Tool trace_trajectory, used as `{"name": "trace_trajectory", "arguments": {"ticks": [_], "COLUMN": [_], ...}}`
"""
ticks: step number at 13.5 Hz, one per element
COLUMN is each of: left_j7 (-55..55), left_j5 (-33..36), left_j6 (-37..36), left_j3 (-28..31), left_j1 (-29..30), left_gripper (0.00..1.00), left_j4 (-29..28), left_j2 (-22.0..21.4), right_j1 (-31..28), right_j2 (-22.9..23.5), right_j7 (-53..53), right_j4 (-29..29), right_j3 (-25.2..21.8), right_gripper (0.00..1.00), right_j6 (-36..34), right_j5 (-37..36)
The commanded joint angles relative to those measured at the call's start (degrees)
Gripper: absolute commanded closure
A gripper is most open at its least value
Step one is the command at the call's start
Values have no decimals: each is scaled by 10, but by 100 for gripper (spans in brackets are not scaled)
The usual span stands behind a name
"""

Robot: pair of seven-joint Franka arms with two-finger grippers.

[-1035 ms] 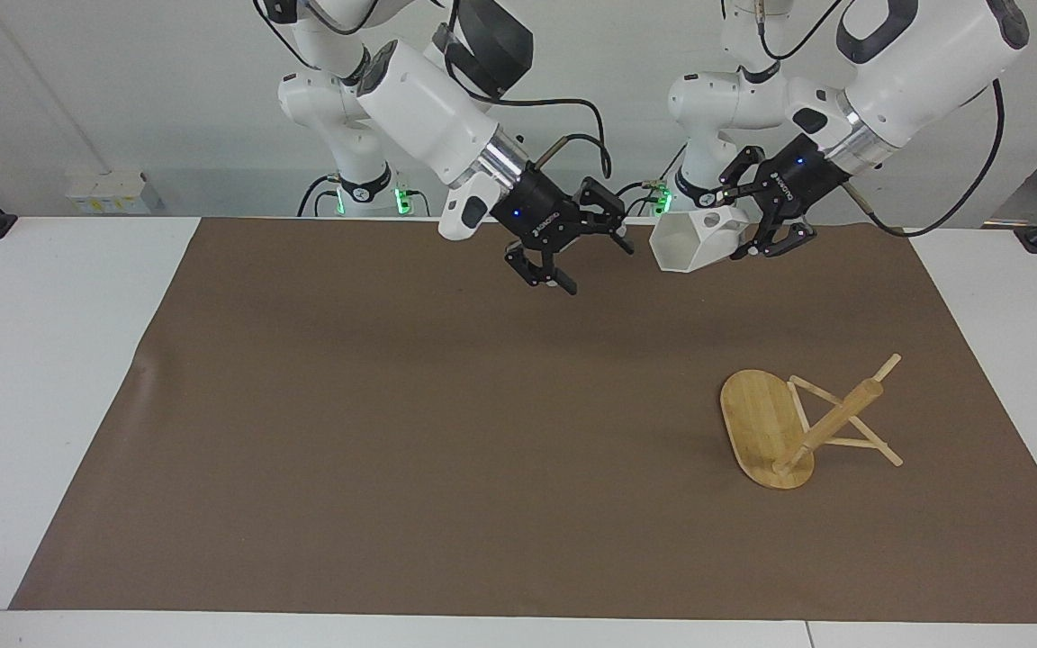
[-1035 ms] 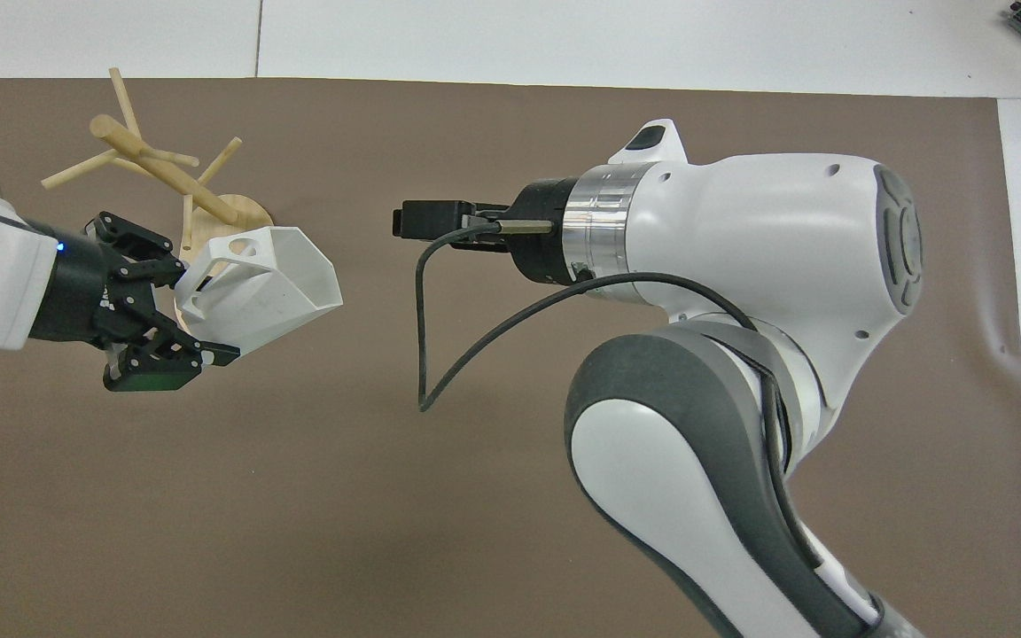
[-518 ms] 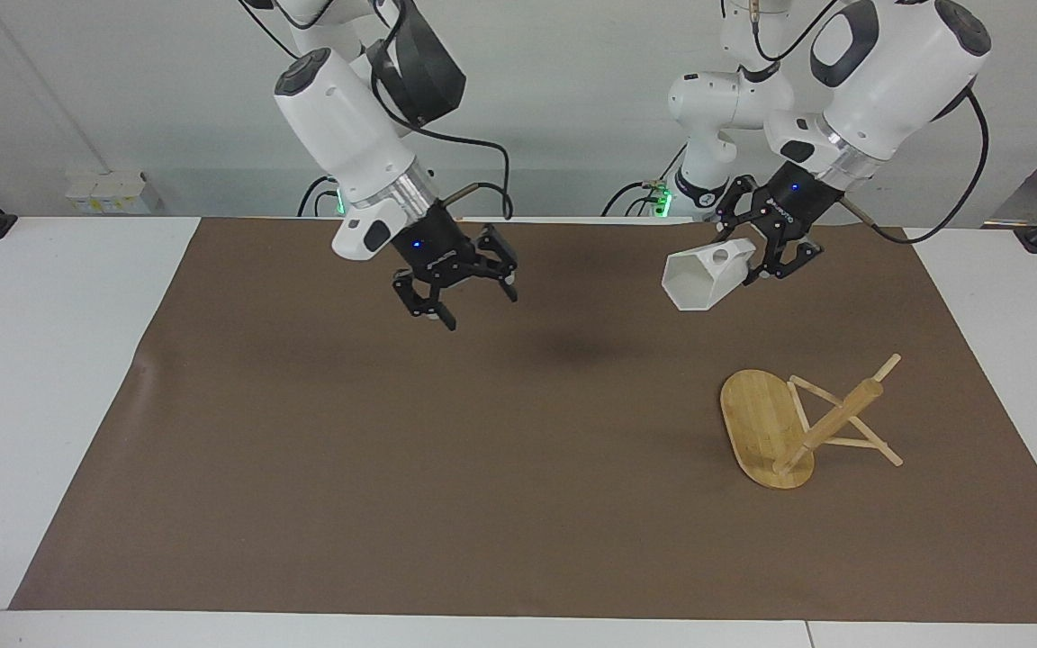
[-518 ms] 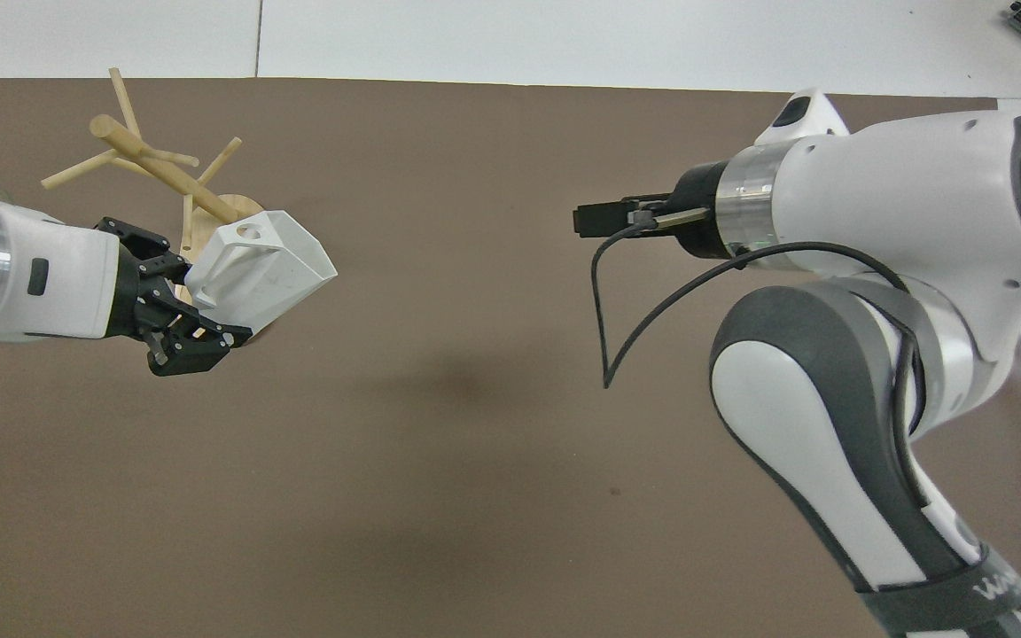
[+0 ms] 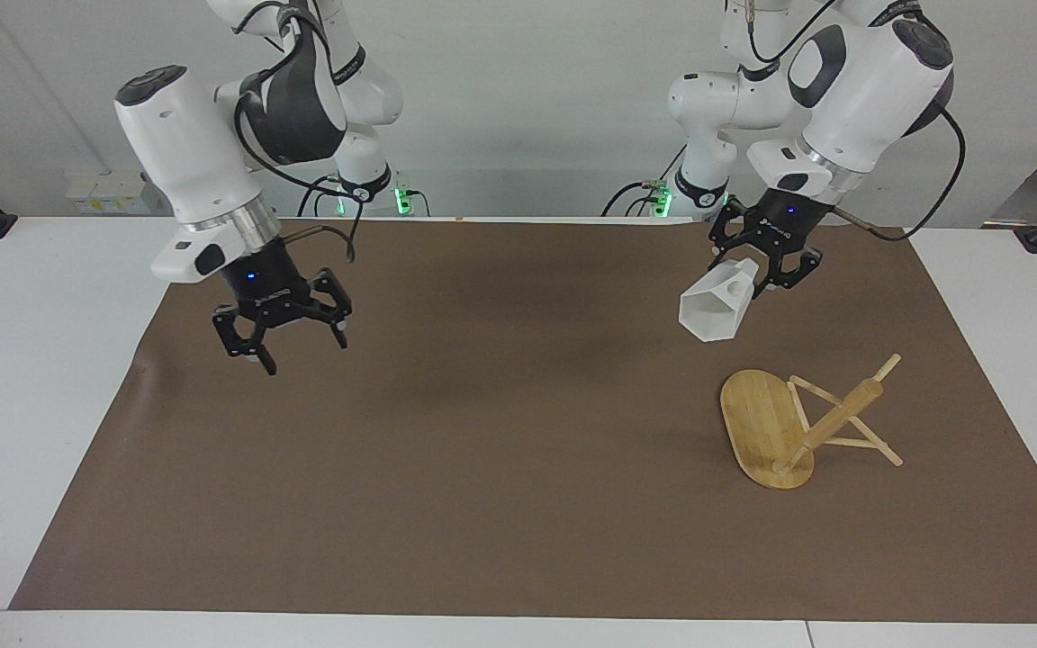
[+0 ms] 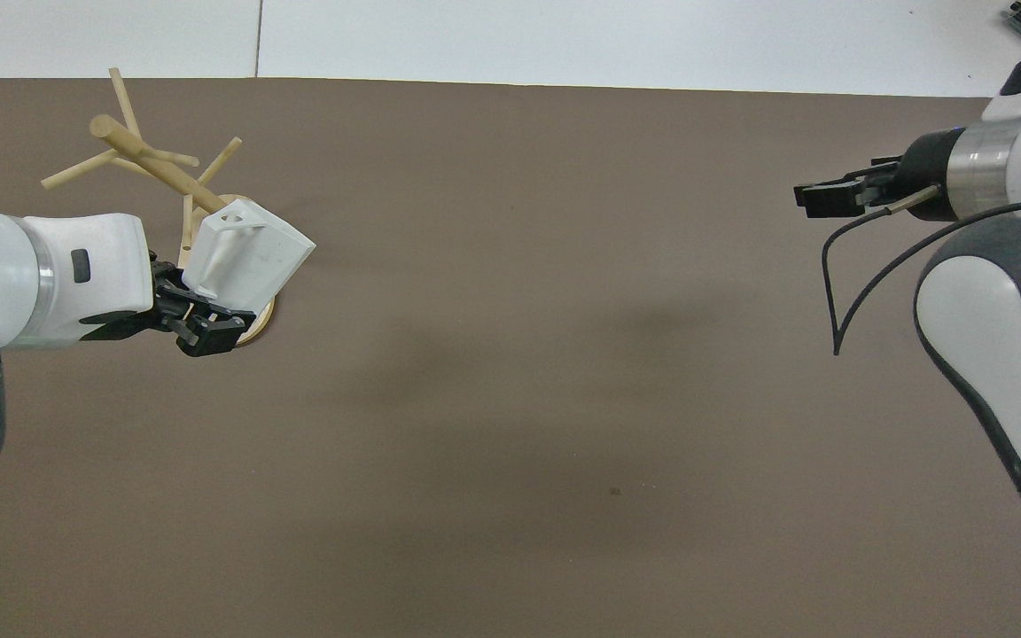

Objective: Hang cup on rack
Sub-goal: 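Lift the cup with the left gripper while the right gripper withdraws, then move the cup with the left gripper over the mug tree pegs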

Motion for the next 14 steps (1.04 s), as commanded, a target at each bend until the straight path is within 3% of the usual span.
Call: {"name": "trace_trajectory", "arguments": {"ticks": [1,5,14], "left_j7": [-49,-129,-245], "left_j5": [26,66,63], "left_j6": [48,99,109], "left_j3": [3,3,3], "left_j1": [-15,-27,-18], "left_gripper": [100,100,100], "left_j4": [-8,2,42], "left_j2": [26,75,105], "right_j1": [-15,-18,-8], "right_j2": [-19,-24,-21], "right_j7": [16,157,166], "right_j4": [-25,-12,64], "right_j3": [7,-4,3], "right_gripper": [0,0,0], "right_j6": [-7,-100,-228], "right_j5": [-75,-101,-122]}}
